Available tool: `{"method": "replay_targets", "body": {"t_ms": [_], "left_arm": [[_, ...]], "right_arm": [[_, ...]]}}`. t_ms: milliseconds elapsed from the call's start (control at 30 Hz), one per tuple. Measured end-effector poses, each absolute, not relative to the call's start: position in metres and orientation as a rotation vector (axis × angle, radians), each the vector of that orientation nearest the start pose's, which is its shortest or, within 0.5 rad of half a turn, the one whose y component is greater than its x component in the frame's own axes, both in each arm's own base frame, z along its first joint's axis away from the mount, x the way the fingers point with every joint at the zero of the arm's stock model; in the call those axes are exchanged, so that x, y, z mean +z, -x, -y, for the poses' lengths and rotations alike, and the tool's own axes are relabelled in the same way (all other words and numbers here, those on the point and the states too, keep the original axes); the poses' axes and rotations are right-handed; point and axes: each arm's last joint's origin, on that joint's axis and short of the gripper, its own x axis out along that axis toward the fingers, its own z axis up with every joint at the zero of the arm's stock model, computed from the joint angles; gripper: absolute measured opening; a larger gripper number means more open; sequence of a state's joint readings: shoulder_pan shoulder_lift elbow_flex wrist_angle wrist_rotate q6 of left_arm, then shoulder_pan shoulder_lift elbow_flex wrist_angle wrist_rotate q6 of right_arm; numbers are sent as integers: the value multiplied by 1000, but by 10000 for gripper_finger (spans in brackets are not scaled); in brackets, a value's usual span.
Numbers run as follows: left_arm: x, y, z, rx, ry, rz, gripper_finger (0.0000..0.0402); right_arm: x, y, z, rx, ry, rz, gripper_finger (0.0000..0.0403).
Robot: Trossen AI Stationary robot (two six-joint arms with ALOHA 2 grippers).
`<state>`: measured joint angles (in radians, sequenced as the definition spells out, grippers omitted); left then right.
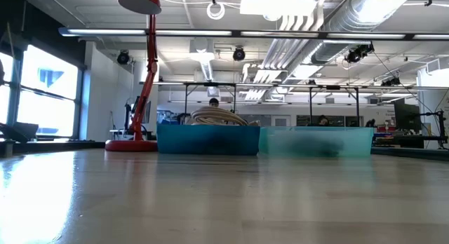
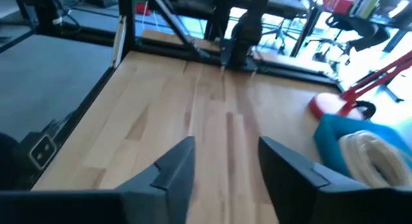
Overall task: Pick & Place USB Port
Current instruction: Return to Home Position
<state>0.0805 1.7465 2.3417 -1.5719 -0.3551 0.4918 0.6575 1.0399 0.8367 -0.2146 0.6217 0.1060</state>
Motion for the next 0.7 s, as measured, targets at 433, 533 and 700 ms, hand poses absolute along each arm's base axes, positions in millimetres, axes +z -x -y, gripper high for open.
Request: {"method": "replay_targets", "body": {"t_ms": [433, 533, 700], "left_arm": [[513, -178, 28, 227, -665, -790, 1], [500, -151, 28, 263, -651, -791, 1], [461, -106, 18, 344, -597, -809, 0]], "right_arm": [[377, -152, -86, -65, 146, -313, 10], [388, -140, -77, -96, 151, -309, 4], [396, -113, -56, -166, 139, -284, 2]]}}
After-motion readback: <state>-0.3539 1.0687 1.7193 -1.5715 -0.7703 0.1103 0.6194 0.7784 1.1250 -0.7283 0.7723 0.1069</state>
